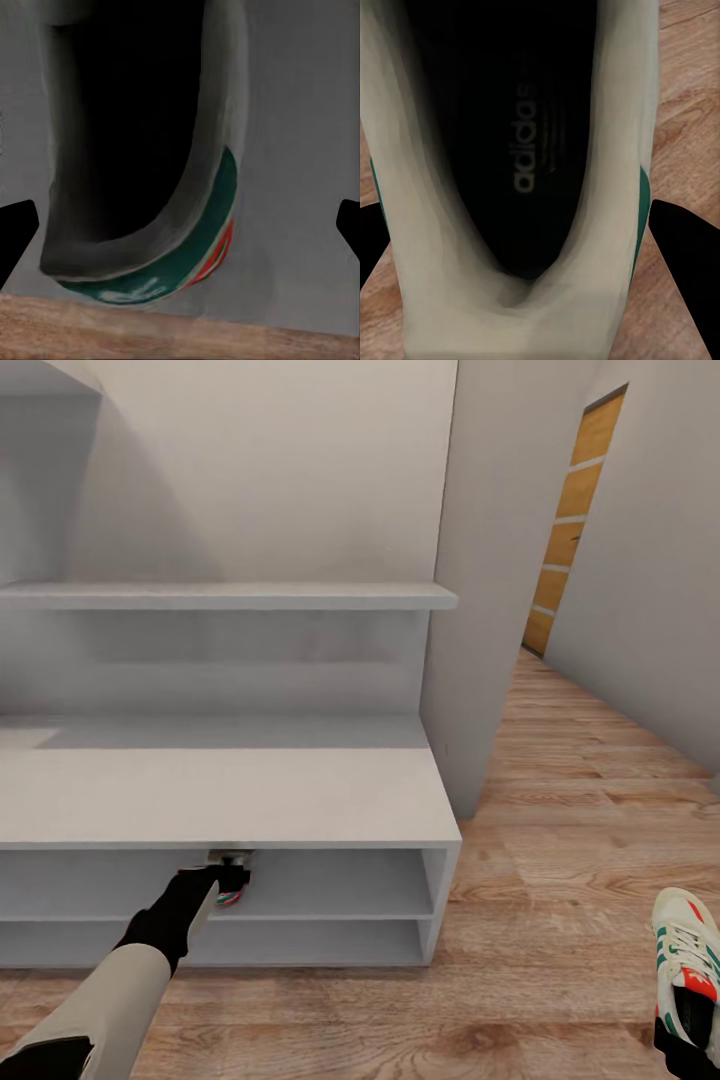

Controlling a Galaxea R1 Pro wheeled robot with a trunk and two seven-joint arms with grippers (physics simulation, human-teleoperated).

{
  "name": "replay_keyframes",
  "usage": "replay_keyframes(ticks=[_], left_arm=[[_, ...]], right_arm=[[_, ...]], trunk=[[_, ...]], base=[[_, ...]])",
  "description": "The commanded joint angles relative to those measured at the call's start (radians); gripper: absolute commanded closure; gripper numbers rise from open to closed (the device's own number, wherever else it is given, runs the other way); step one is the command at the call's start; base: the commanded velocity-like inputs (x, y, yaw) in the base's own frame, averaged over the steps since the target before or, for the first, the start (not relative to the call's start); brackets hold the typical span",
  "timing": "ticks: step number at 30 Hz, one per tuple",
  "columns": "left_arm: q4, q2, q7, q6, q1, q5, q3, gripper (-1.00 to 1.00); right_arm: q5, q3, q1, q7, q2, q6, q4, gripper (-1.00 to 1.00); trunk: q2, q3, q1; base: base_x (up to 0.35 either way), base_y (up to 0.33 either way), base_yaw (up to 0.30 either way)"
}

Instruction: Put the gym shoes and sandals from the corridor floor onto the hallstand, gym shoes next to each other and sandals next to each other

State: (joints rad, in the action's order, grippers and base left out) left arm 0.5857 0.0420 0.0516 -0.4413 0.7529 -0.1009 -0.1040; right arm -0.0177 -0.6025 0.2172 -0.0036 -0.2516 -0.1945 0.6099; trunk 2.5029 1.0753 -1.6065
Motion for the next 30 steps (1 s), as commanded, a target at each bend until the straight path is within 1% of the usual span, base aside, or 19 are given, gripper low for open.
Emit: replay_keyframes(ticks=[1, 5, 7, 18, 21, 24, 25, 26, 30], left_arm=[[0.002, -0.001, -0.003, -0.005, 0.0, -0.01, -0.003, -1.0], [0.009, 0.0, -0.003, -0.002, -0.003, -0.008, -0.001, -1.0], [0.009, 0.0, -0.003, -0.002, -0.004, -0.008, 0.0, -1.0], [0.01, 0.0, -0.004, -0.002, -0.008, -0.01, 0.001, -1.0], [0.009, 0.007, -0.003, 0.008, -0.01, -0.01, -0.001, -1.0], [0.006, 0.012, -0.003, 0.067, -0.035, -0.01, -0.003, -1.0], [0.007, 0.012, -0.003, 0.094, -0.055, -0.01, -0.004, -1.0], [0.011, 0.013, -0.003, 0.139, -0.092, -0.007, -0.007, -1.0], [0.029, 0.015, -0.014, 0.275, -0.213, -0.002, -0.014, -1.0]], right_arm=[[-0.002, -0.001, 0.001, 0.001, 0.0, -0.003, -0.001, 1.0], [-0.002, -0.001, 0.001, 0.001, 0.0, -0.003, -0.001, 1.0], [-0.002, -0.001, 0.001, 0.001, 0.0, -0.003, -0.001, 1.0], [-0.002, -0.001, 0.001, 0.001, 0.0, -0.003, -0.001, 1.0], [-0.002, -0.001, 0.001, 0.001, 0.0, -0.003, -0.001, 1.0], [-0.002, 0.0, 0.001, 0.0, 0.0, -0.003, -0.002, 1.0], [-0.002, 0.0, 0.001, 0.0, 0.0, -0.003, -0.002, 1.0], [-0.002, 0.0, 0.001, -0.001, 0.001, -0.004, -0.003, 1.0], [-0.002, 0.001, 0.001, -0.001, 0.002, -0.005, -0.006, 1.0]], trunk=[[0.0, 0.001, 0.0], [0.0, 0.001, 0.0], [0.0, 0.001, 0.0], [0.0, 0.001, 0.0], [0.0, 0.001, 0.0], [0.0, 0.001, 0.0], [0.0, 0.001, 0.0], [0.0, 0.001, 0.0], [0.0, 0.001, 0.0]], base=[[0.0, 0.0, 0.0], [-0.011, 0.0, 0.0], [-0.169, 0.0, 0.0], [-0.322, 0.0, 0.0], [-0.334, 0.0, 0.0], [-0.321, 0.0, 0.0], [-0.259, 0.0, 0.0], [-0.141, 0.0, 0.0], [-0.052, 0.0, 0.0]])
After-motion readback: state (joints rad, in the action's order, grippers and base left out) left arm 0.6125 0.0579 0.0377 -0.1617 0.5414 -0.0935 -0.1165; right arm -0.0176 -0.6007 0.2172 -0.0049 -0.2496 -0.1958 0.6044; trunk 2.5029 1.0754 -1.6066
